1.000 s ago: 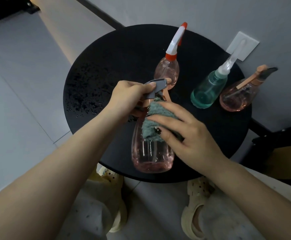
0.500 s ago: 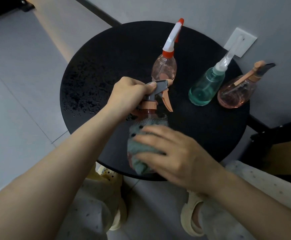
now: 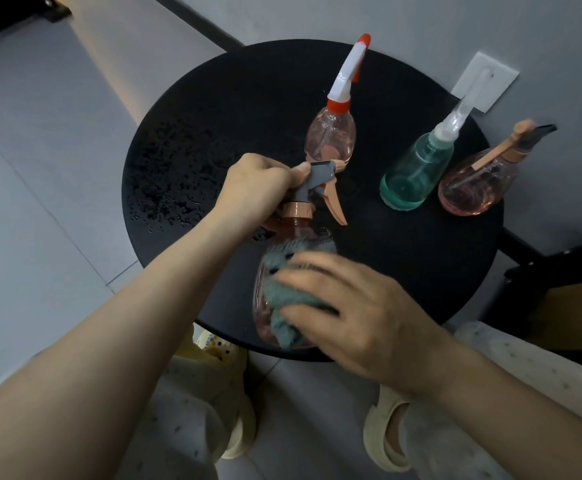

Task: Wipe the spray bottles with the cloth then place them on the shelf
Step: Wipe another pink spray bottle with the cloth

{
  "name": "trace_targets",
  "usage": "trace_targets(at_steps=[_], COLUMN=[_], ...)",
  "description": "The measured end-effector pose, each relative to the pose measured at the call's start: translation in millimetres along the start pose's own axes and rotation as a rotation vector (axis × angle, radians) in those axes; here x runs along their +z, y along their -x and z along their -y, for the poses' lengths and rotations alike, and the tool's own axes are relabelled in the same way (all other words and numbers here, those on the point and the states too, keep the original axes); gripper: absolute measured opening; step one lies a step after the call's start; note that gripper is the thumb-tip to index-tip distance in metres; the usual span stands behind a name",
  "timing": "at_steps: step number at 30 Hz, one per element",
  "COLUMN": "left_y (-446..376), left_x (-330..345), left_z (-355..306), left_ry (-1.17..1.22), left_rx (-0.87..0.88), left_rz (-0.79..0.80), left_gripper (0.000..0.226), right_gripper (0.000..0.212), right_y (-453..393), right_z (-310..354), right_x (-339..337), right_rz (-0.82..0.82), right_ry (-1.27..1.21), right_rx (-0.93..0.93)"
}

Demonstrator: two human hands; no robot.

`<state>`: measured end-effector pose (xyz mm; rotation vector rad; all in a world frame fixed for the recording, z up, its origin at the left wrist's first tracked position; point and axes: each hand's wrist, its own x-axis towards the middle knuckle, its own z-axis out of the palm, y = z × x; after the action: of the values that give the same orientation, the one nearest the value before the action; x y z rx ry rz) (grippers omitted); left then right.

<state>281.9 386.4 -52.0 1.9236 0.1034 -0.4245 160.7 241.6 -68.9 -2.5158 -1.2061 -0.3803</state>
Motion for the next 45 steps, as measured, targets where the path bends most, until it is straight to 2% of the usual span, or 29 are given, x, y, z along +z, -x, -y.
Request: trace_targets(at_steps=[3, 5, 7, 12, 14, 17, 21, 24, 27, 33, 36, 39, 45], left_y=[0.4, 1.2, 1.3, 5.0, 6.7, 7.4, 6.4, 6.5, 8.4, 12.8, 14.5, 12.8, 7.4], left_x=[0.3, 1.1, 1.4, 2.9, 2.2, 0.2, -5.7, -8.2, -6.5, 3.2, 3.5, -0.9, -12.4], left_z=[-0.1, -0.9, -2.3, -6.6, -7.9, -8.9, -9.6, -9.9, -11.8, -12.2, -11.8, -12.5, -14.9], left_ry=[0.005, 0.013, 0.031, 0.141, 0.207, 0.255, 0.262, 0.264, 0.274, 0.268, 0.295, 0.315, 0.367], left_rx=[-0.005, -0.009, -0.020, -0.063, -0.077, -0.064, -0.061, -0.051, -0.052, -0.060, -0.064, -0.072, -0.104], left_rz=[0.002, 0.008, 0.014, 0.055, 0.040, -0.002, -0.064, -0.056, -0.033, 0.028, 0.008, -0.008, -0.063], left_gripper=[0.031, 0.031, 0.032, 0.037, 0.035, 0.031, 0.026, 0.027, 0.027, 0.030, 0.031, 0.032, 0.030], right_gripper=[0.012, 0.014, 0.018, 0.033, 0.037, 0.036, 0.026, 0.015, 0.019, 0.029, 0.029, 0.028, 0.017], right_y=[5.6, 5.7, 3.2, -1.5, -0.5, 1.7, 5.8, 8.5, 5.6, -5.6, -8.1, -7.0, 4.2], right_z=[3.6, -0.4, -5.8, -17.0, -16.7, -10.1, -2.9, 1.6, -0.8, -14.9, -15.3, -14.0, -4.0], right_x=[3.6, 2.7, 1.4, -0.9, 0.5, 3.2, 7.7, 11.4, 5.7, -2.9, -1.3, -2.8, -2.1], right_rz=[0.056, 0.070, 0.046, -0.110, -0.121, -0.069, 0.035, 0.053, 0.022, -0.148, -0.222, -0.207, -0.061], right_ry=[0.020, 0.007, -0.058, -0.356, -0.387, -0.249, -0.021, 0.008, -0.048, -0.338, -0.390, -0.309, -0.027], right_rx=[-0.123, -0.118, -0.016, 0.456, 0.503, 0.354, -0.001, -0.166, -0.091, 0.387, 0.489, 0.428, -0.010])
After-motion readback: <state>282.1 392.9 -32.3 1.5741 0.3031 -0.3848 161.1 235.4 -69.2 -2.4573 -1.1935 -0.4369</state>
